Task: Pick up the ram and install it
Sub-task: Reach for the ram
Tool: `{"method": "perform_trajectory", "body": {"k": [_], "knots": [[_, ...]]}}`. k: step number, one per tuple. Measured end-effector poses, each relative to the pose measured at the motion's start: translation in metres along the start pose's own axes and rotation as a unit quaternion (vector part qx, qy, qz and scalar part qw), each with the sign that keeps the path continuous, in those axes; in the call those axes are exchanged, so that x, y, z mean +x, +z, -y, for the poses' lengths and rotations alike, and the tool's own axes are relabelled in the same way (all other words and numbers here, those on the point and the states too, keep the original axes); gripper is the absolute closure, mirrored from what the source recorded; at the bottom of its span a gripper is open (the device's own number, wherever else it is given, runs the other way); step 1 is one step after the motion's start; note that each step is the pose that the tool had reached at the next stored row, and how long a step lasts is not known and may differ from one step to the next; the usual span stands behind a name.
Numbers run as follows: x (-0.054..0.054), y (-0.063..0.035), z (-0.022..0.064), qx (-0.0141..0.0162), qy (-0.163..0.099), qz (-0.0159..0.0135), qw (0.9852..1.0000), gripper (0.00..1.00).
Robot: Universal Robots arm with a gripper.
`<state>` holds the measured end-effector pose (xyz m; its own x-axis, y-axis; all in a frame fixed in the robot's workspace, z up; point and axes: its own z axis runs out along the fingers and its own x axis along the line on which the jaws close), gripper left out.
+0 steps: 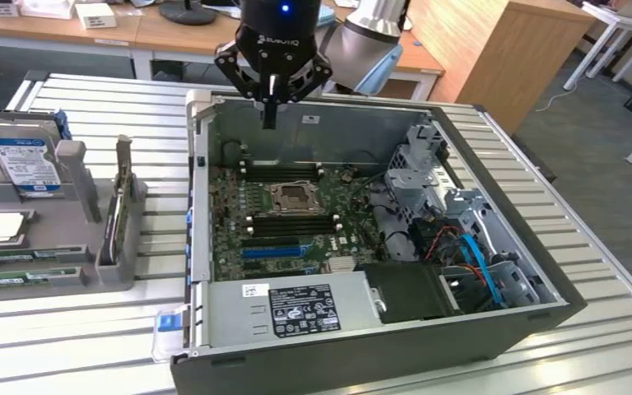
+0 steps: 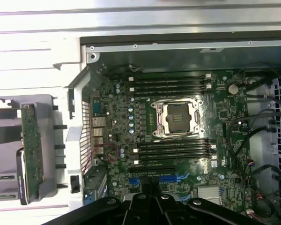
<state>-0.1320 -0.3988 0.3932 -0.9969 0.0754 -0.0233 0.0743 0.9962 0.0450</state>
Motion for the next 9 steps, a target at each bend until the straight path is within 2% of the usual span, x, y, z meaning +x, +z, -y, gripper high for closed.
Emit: {"method": "perform_trajectory", "body": {"k": [9], "knots": [[0.023,-0.0004,0.0018,0.0000,0.000,0.0000,1.0000,0.89]]}}
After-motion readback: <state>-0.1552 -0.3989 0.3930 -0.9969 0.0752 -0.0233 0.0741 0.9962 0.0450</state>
